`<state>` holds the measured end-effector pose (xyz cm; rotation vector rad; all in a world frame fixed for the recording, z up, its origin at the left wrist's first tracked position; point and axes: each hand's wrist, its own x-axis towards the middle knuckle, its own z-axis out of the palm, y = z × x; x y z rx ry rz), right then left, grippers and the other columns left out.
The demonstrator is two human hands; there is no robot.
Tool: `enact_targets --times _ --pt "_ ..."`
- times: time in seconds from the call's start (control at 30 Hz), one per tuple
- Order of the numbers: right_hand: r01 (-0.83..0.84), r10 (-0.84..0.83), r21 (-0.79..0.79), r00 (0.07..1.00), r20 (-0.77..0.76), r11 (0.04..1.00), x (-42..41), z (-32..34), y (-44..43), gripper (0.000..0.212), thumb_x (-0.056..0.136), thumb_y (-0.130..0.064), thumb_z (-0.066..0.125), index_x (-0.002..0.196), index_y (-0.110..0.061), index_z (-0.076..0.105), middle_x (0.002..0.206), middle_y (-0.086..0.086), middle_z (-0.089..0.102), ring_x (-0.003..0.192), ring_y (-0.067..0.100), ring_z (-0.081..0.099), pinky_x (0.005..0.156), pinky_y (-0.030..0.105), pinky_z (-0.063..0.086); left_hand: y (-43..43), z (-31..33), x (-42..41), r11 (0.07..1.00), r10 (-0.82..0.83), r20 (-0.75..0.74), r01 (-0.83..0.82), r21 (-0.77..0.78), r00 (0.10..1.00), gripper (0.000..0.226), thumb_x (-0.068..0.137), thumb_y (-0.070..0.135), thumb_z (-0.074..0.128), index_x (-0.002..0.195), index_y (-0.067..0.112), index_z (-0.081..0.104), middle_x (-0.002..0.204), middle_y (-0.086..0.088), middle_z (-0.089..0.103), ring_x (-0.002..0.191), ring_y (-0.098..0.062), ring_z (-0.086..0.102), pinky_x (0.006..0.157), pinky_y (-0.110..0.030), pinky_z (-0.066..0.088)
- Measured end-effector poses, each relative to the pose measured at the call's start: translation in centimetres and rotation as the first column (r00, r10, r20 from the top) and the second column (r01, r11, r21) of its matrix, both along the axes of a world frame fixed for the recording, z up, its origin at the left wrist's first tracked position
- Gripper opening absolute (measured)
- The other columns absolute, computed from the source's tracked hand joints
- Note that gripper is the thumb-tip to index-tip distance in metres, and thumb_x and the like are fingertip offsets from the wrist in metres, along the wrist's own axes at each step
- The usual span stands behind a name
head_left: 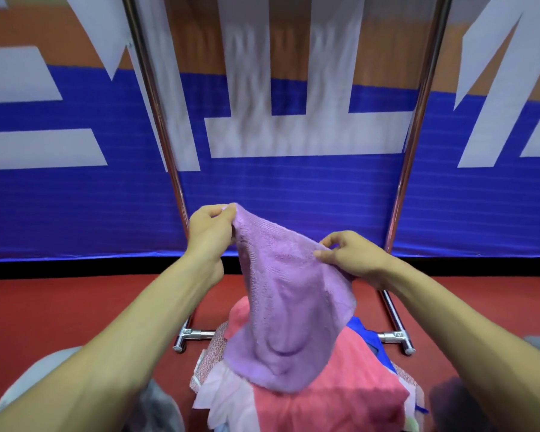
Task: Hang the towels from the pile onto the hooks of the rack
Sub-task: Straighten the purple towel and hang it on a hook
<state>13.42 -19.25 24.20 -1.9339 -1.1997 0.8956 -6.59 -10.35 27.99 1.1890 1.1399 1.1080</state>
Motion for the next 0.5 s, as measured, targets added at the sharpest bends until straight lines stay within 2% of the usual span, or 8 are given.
enact_targets --times 0.07,0.13,0.2,0.27,0.37,0.47,0.5 --pt "0.078 -0.057 0.050 0.942 -0.330 0.996 -0.4 1.1 -0.3 0.012 0.093 -0.013 0.061 0.098 -0.002 0.063 0.067 0.007 0.059 0.051 0.013 0.052 0.045 0.020 0.041 -0.3 -0.1 0.3 1.000 -0.019 -0.005 0.019 0.001 1.000 0.017 0.093 0.015 0.058 0.101 0.001 0.063 0.102 -0.022 0.070 0.092 -0.034 0.068 0.080 -0.038 0.056" --pt "0.152 -0.040 0.117 0.757 -0.652 0.981 -0.9 2.3 -0.5 0.014 0.093 -0.002 0.056 0.105 0.004 0.061 0.070 0.009 0.063 0.050 0.011 0.061 0.045 0.022 0.052 -1.0 -0.1 0.6 0.998 -0.046 -0.040 0.048 0.049 0.998 0.008 0.091 0.016 0.061 0.092 0.009 0.064 0.096 -0.016 0.072 0.093 -0.032 0.068 0.081 -0.036 0.056" --pt "0.229 -0.012 0.148 0.576 -0.817 0.962 -1.2 3.0 -0.6 0.013 0.090 0.007 0.055 0.102 0.009 0.061 0.081 0.014 0.067 0.060 0.014 0.069 0.055 0.025 0.058 -1.5 -0.1 0.9 0.983 -0.080 -0.125 0.099 0.153 0.989 0.005 0.088 0.017 0.064 0.084 0.014 0.065 0.090 -0.011 0.073 0.091 -0.028 0.069 0.086 -0.041 0.056" --pt "0.290 -0.025 0.138 0.497 -0.867 0.947 -1.4 3.4 -0.5 0.016 0.088 0.013 0.055 0.103 0.012 0.059 0.088 0.019 0.065 0.063 0.016 0.070 0.057 0.026 0.059 -2.2 0.0 1.1 0.957 -0.141 -0.179 0.181 0.227 0.974 0.005 0.086 0.015 0.067 0.083 0.012 0.067 0.087 -0.009 0.073 0.085 -0.022 0.068 0.087 -0.041 0.054" --pt "0.370 -0.081 0.101 0.446 -0.891 0.924 -1.8 3.4 -0.5 0.019 0.086 0.018 0.053 0.105 0.013 0.056 0.094 0.020 0.061 0.067 0.018 0.068 0.053 0.025 0.058 -2.9 0.1 1.4 0.924 -0.215 -0.224 0.272 0.268 0.951 0.004 0.086 0.014 0.068 0.084 0.011 0.070 0.086 -0.005 0.074 0.083 -0.014 0.067 0.085 -0.036 0.054" --pt "0.416 -0.103 0.085 0.409 -0.907 0.905 -2.2 3.1 -0.3 0.049 0.084 0.021 0.054 0.130 0.013 0.039 0.127 0.025 0.051 0.087 0.026 0.067 0.055 0.031 0.060 -3.5 0.0 1.6 0.887 -0.258 -0.297 0.347 0.304 0.919 0.004 0.086 0.016 0.068 0.084 0.013 0.071 0.084 0.000 0.074 0.082 -0.011 0.068 0.082 -0.031 0.055" --pt "0.417 -0.109 0.080 0.410 -0.906 0.905 -2.3 3.0 -0.3 0.053 0.084 0.022 0.054 0.132 0.013 0.036 0.131 0.027 0.049 0.090 0.028 0.067 0.058 0.033 0.061 -3.5 -0.2 1.6 0.874 -0.256 -0.326 0.362 0.323 0.910 0.004 0.086 0.016 0.069 0.085 0.015 0.071 0.083 0.002 0.074 0.082 -0.010 0.069 0.082 -0.031 0.056"
